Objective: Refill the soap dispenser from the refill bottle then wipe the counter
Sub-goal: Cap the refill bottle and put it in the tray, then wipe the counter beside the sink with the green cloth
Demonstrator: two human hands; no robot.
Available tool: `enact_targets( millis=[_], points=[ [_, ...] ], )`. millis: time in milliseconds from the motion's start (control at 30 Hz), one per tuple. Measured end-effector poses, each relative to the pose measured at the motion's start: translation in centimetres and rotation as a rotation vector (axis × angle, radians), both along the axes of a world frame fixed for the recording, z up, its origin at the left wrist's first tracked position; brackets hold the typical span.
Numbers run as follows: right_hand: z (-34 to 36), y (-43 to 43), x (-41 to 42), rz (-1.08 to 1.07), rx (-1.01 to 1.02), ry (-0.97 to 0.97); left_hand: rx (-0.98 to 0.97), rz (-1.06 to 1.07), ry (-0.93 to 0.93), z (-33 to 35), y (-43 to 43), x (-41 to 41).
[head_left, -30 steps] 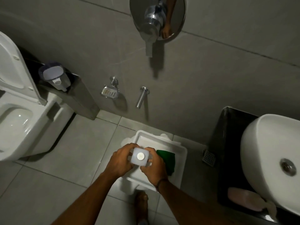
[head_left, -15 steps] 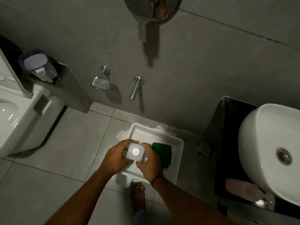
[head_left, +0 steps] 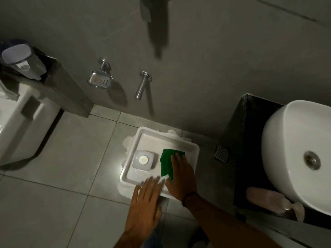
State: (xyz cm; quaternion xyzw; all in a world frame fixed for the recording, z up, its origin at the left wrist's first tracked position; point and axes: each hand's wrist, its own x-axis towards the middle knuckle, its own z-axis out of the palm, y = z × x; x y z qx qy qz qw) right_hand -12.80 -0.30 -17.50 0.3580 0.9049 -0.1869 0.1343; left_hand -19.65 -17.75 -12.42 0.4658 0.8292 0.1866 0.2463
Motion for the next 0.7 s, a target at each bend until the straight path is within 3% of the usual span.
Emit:
enact_targets(
  millis=[200,600,700],
  points=[
    [-3.7,0.5,-1.3,0.138,0.036,-0.049,-0.263,-0.128,0.071,-2.7,1.3,0.7],
    [-5.9,1.9,-1.2,0.251,0.177,-0.143,-0.268,-0.141,0.116,-6.4,0.8,1.7],
    [-4.7,2.4,-1.2,0.241,0.129,-0.101,-0.241,-0.127,0.144,-6.2,0.8,1.9]
  ],
)
